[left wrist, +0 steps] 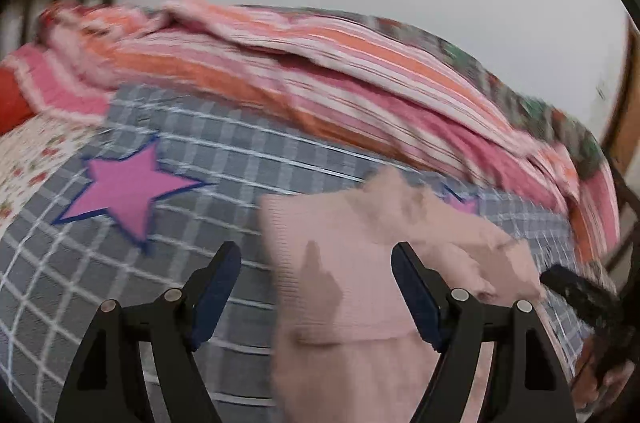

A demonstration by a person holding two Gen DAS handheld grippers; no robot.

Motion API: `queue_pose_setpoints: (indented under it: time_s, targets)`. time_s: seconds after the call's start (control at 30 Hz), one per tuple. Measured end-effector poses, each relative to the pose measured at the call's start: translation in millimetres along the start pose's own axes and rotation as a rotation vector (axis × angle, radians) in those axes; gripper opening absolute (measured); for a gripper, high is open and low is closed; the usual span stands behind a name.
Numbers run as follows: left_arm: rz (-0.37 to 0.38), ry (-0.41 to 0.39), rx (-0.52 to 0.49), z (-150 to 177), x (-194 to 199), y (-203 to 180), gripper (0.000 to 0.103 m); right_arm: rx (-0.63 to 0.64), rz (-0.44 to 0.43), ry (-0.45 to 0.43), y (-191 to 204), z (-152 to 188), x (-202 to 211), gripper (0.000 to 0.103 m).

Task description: Fold small clothes

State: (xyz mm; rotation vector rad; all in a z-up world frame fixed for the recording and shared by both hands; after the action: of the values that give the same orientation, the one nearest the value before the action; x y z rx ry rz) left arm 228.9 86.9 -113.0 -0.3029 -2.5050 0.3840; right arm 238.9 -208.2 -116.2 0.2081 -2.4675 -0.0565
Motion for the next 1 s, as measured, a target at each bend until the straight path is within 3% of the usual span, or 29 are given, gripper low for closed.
queue_pose_setpoints:
  time_s: [0.1, 0.2, 0.27, 0.37, 0.5, 0.63, 0.83, 0.93, 1.0]
  targets:
    - [0.03, 0.028, -0.082, 4.7, -14.6, -37.1, 0.078, -0.086, 0.05, -0.022, -36.1, 8.7, 4.0, 0.062]
    - [0.049, 0.084, -0.187, 14.0, -34.7, -75.0, 0.079, -0.154, 0.061, 0.024, -63.4, 12.4, -1.7, 0.062]
    - [0.025, 0.114, -0.249, 21.0, -45.6, -91.7, 0.079, -0.162, 0.099, 0.049, -77.4, 13.4, -6.2, 0.062]
    - [-0.071, 0.191, -0.302, 32.0, -72.0, -107.2, 0.079, -0.138, 0.144, 0.067, -88.5, 19.1, -9.4, 0.062]
    - [-0.079, 0.217, -0.239, 31.9, -87.6, -108.2, 0.079, -0.148, 0.152, 0.113, -103.9, 27.4, -24.1, 0.062]
    - [-0.15, 0.138, -0.214, 27.8, -79.2, -99.4, 0.077, -0.158, 0.153, 0.144, -111.9, 28.3, -39.1, 0.062]
    - [-0.069, 0.105, 0.032, 14.6, -59.7, -34.4, 0.068, -0.16, 0.156, 0.15, -109.8, 32.2, -43.5, 0.062]
    - [-0.098, 0.105, 0.061, 15.1, -52.7, -15.0, 0.055, -0.155, 0.163, 0.142, -108.0, 34.0, -42.2, 0.062]
    - [-0.079, 0.107, 0.079, 16.7, -47.3, -4.0, 0.046, -0.158, 0.165, 0.143, -107.3, 35.5, -42.6, 0.062]
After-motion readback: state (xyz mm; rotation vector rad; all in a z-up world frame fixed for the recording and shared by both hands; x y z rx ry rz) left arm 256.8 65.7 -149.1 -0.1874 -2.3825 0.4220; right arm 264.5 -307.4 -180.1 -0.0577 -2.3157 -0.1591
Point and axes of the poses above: each gripper's, at about its wrist camera, not at the fingertips, and x roughly against the way its jaws point, y to its left, z to its underside, the point moved 1 cm from there along -x, roughly the way its jaws point, and after that the axes turned 7 degrees about z, right-handed, at the moved point
